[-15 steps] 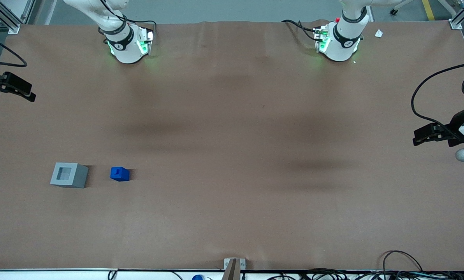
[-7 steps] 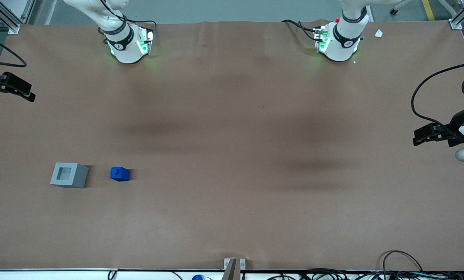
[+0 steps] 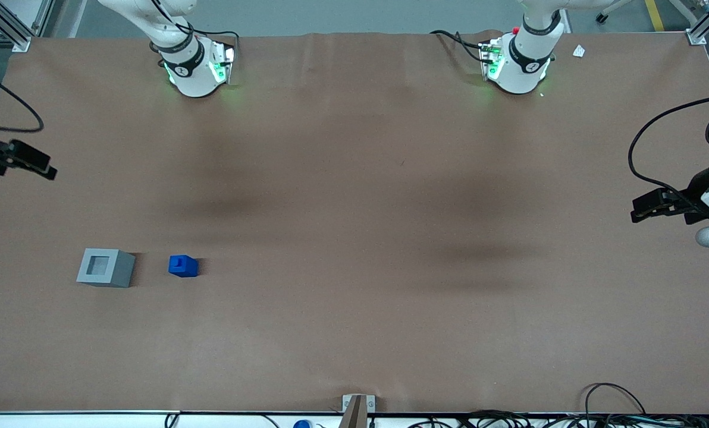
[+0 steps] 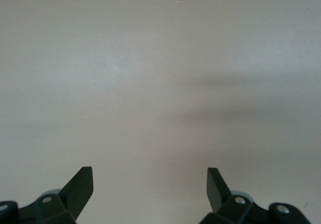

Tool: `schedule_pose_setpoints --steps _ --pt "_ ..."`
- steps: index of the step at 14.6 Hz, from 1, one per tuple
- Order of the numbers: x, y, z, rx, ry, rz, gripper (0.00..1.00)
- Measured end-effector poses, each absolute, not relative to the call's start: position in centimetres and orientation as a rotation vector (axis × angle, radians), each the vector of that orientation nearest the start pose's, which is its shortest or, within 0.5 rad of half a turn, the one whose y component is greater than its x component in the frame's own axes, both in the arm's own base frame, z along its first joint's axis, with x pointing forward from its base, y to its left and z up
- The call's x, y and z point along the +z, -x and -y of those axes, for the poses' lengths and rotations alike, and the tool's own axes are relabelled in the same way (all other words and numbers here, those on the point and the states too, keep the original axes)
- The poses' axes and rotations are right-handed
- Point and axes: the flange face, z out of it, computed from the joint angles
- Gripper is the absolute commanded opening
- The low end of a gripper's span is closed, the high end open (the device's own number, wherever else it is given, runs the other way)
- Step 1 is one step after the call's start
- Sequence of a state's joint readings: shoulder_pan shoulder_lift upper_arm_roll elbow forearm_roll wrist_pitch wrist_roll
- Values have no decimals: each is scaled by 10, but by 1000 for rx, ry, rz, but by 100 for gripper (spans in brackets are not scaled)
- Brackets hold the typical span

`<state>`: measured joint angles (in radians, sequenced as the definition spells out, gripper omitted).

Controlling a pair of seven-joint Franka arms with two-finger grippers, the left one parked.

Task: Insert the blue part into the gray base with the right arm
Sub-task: 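Move the open right gripper down over the blue block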

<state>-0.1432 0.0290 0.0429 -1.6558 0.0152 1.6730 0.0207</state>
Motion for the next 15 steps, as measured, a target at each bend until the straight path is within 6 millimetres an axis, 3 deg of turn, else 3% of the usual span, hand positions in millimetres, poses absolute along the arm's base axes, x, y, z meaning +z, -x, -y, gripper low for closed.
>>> schedule_pose_setpoints --steps 9,15 --pt "424 -638 17 12 3104 -174 96" --pt "319 -644 2 -43 3100 -153 95"
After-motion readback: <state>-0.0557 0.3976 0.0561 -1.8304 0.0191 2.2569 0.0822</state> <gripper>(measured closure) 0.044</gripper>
